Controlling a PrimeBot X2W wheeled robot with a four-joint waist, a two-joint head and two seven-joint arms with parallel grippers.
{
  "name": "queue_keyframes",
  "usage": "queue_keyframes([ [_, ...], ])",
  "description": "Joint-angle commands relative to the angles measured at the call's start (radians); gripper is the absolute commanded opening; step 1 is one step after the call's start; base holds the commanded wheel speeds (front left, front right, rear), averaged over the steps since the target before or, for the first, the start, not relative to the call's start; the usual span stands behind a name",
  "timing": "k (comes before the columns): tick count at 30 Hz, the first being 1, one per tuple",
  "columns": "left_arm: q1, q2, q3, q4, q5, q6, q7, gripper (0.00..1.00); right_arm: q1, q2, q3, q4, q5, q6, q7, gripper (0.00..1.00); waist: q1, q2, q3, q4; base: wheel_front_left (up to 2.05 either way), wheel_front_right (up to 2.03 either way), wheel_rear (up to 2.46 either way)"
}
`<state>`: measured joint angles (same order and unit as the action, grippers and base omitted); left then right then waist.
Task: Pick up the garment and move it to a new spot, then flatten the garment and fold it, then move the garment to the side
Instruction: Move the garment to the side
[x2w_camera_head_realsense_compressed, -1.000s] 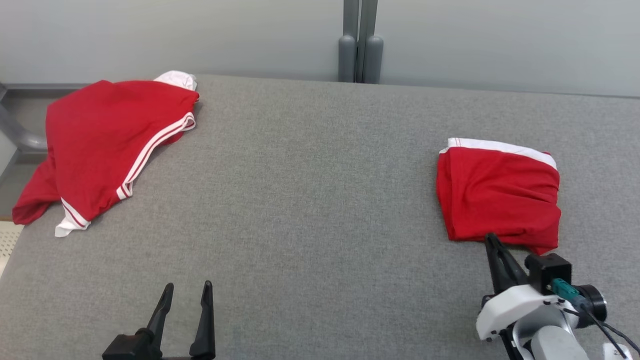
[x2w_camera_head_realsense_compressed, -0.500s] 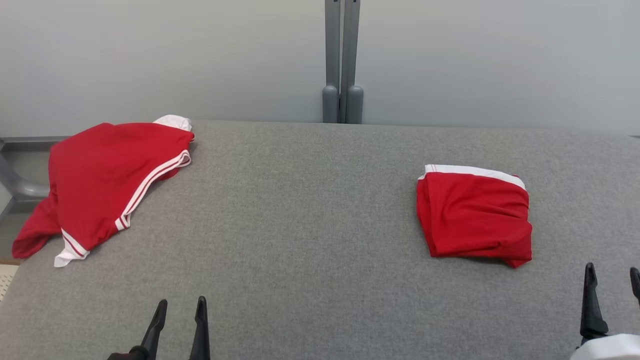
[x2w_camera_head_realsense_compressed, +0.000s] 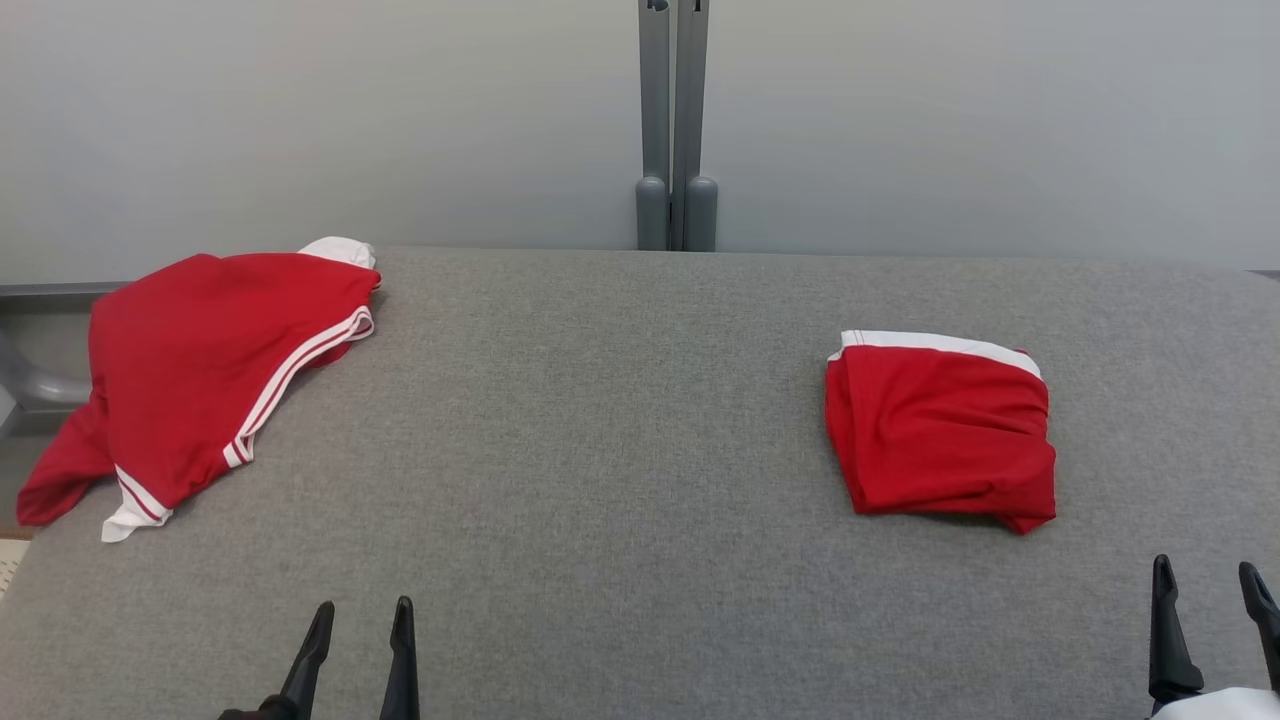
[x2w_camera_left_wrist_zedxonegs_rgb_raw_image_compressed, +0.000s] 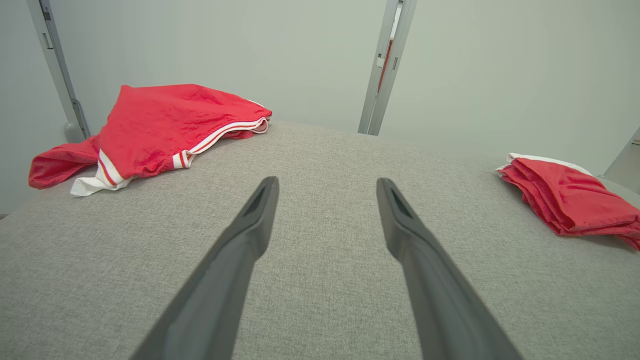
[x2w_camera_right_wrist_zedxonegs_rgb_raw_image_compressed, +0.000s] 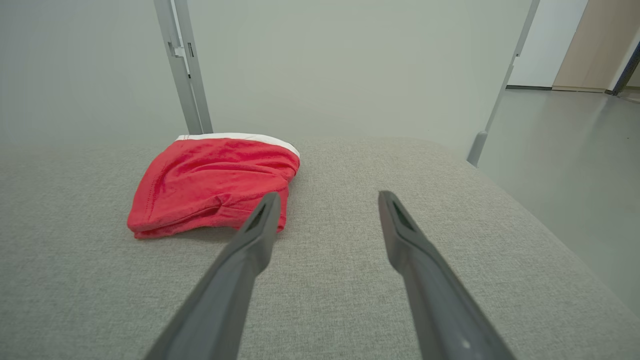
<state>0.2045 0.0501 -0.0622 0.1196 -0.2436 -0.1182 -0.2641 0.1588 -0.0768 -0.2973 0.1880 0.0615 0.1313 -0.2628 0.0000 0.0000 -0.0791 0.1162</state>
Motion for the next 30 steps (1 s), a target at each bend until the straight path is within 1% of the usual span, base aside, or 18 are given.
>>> queue_keyframes([
  [1, 0.002, 0.001, 0.0, -0.001, 0.007, -0.005, 0.0, 1.0, -0.005, -0.005, 0.004, 0.002, 0.007, -0.001, -0.003, 1.0, 0.0, 0.0, 0.002, 0.0, 0.0, 0.0, 0.0],
  [6, -0.003, 0.001, -0.008, 0.005, 0.014, -0.01, 0.0, 1.0, -0.01, -0.005, 0.021, 0.004, 0.01, -0.001, -0.003, 1.0, 0.0, 0.0, 0.007, -0.003, 0.0, 0.0, 0.0],
  [9, -0.007, 0.001, -0.012, 0.001, 0.016, -0.012, 0.0, 1.0, -0.043, -0.008, 0.046, 0.011, 0.046, -0.001, -0.003, 1.0, 0.0, 0.0, 0.021, -0.007, 0.0, 0.0, 0.0],
  [11, -0.017, 0.001, -0.02, 0.001, 0.018, -0.012, 0.0, 1.0, -0.074, -0.035, 0.085, 0.053, 0.072, -0.001, -0.003, 1.0, 0.0, 0.0, 0.039, -0.009, 0.0, 0.0, 0.0],
  [12, -0.025, 0.001, -0.026, 0.001, 0.018, -0.012, 0.0, 1.0, -0.107, -0.046, 0.097, 0.095, 0.103, -0.001, 0.008, 1.0, 0.0, 0.0, 0.051, -0.008, 0.0, 0.0, 0.0],
  [13, -0.031, 0.001, -0.031, 0.002, 0.019, -0.013, 0.0, 1.0, -0.142, -0.056, 0.106, 0.121, 0.125, -0.001, 0.043, 1.0, 0.0, 0.0, 0.063, -0.007, 0.0, 0.0, 0.0],
  [15, -0.048, 0.002, -0.041, 0.002, 0.016, -0.014, 0.0, 1.0, -0.237, -0.078, 0.14, 0.153, 0.181, -0.001, 0.155, 1.0, 0.0, 0.0, 0.102, -0.003, 0.0, 0.0, 0.0],
  [16, -0.063, 0.002, -0.046, 0.001, 0.01, -0.014, 0.0, 1.0, -0.291, -0.081, 0.121, 0.17, 0.219, -0.001, 0.224, 1.0, 0.0, 0.0, 0.129, 0.0, 0.0, 0.0, 0.0],
  [18, -0.087, 0.001, -0.065, 0.006, 0.001, -0.014, 0.0, 1.0, -0.37, -0.092, 0.122, 0.206, 0.254, -0.001, 0.368, 1.0, 0.0, 0.0, 0.173, 0.01, 0.0, 0.0, 0.0],
  [20, -0.11, 0.001, -0.085, 0.015, -0.004, -0.015, 0.0, 1.0, -0.45, -0.099, 0.095, 0.245, 0.27, -0.001, 0.487, 1.0, 0.0, 0.0, 0.211, 0.025, 0.0, 0.0, 0.0],
  [22, -0.13, 0.002, -0.101, 0.023, -0.011, -0.014, 0.0, 1.0, -0.519, -0.103, 0.063, 0.284, 0.261, -0.001, 0.569, 1.0, 0.0, 0.0, 0.24, 0.045, 0.0, 0.0, 0.0],
  [24, -0.149, 0.002, -0.114, 0.029, -0.015, -0.014, 0.0, 1.0, -0.566, -0.106, 0.035, 0.327, 0.226, -0.001, 0.623, 1.0, 0.0, 0.0, 0.263, 0.065, 0.0, 0.0, 0.0],
  [26, -0.164, 0.002, -0.122, 0.034, -0.019, -0.014, 0.0, 1.0, -0.604, -0.096, 0.008, 0.366, 0.201, -0.001, 0.652, 1.0, 0.0, 0.0, 0.28, 0.084, 0.0, 0.0, 0.0],
  [30, -0.186, 0.007, -0.136, 0.038, -0.022, -0.014, 0.0, 1.0, -0.655, -0.084, -0.039, 0.43, 0.164, -0.001, 0.669, 1.0, 0.0, 0.0, 0.303, 0.112, 0.0, 0.0, 0.0],
])
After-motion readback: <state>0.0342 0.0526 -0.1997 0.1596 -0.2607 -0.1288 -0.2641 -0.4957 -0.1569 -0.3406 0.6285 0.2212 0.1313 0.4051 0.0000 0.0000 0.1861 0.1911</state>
